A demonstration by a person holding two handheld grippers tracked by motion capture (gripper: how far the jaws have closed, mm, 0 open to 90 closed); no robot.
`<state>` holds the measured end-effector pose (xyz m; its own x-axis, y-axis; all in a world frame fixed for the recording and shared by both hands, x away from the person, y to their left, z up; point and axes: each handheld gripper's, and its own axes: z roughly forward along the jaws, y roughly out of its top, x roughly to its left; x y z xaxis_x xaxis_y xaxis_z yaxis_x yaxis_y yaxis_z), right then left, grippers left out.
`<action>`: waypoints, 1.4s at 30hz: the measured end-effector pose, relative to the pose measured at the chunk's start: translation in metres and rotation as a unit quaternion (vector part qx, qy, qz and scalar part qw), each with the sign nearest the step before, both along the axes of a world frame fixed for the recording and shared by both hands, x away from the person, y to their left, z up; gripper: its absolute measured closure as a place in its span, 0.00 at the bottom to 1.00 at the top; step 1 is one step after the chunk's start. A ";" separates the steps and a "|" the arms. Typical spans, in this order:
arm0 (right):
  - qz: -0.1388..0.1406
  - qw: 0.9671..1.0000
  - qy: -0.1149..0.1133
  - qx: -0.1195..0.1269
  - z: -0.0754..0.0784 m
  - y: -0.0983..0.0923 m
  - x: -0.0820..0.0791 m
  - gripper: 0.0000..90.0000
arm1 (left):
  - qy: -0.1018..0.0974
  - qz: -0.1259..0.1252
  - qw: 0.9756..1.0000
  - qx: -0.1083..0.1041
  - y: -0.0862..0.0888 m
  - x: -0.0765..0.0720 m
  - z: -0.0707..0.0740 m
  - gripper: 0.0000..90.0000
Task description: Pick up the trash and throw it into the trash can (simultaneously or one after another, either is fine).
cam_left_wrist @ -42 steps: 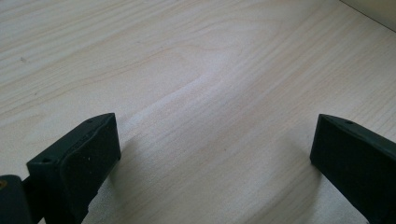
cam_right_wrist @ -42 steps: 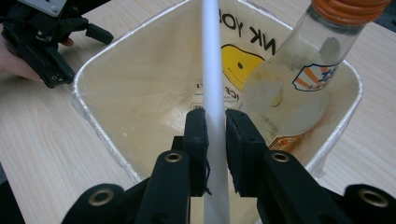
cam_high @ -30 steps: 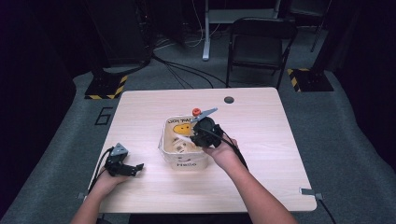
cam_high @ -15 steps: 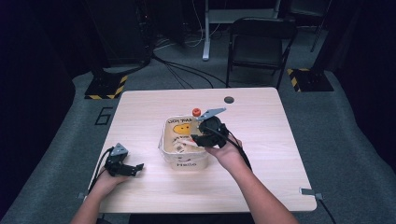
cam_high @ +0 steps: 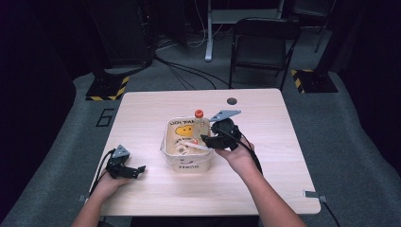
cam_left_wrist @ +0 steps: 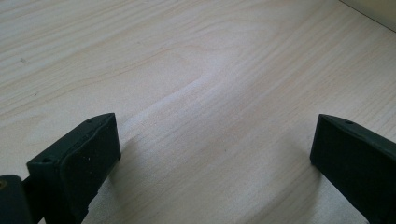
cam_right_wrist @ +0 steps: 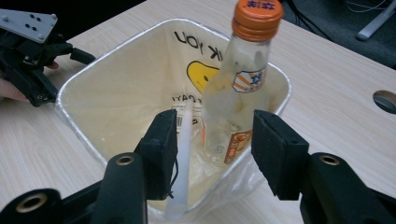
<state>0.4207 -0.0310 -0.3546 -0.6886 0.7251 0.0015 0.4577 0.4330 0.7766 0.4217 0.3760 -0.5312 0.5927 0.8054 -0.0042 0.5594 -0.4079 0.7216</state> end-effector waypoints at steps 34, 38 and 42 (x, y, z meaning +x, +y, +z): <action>-0.101 0.994 -0.028 0.017 -0.037 -0.078 -0.021 0.51 | -0.002 0.000 1.000 -0.002 0.000 0.000 0.000 0.02; -0.114 0.993 -0.022 0.024 -0.050 -0.086 -0.025 0.51 | -0.001 -0.001 1.000 -0.002 0.000 0.000 0.000 0.02; -0.124 0.992 -0.020 0.027 -0.062 -0.092 -0.027 0.50 | -0.001 -0.001 1.000 -0.001 0.000 0.000 0.000 0.02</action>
<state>0.3933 -0.1231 -0.4161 -0.4890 0.8720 0.0209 0.5132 0.2682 0.8153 0.4217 0.3761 -0.5314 0.5946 0.8040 -0.0044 0.5567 -0.4077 0.7238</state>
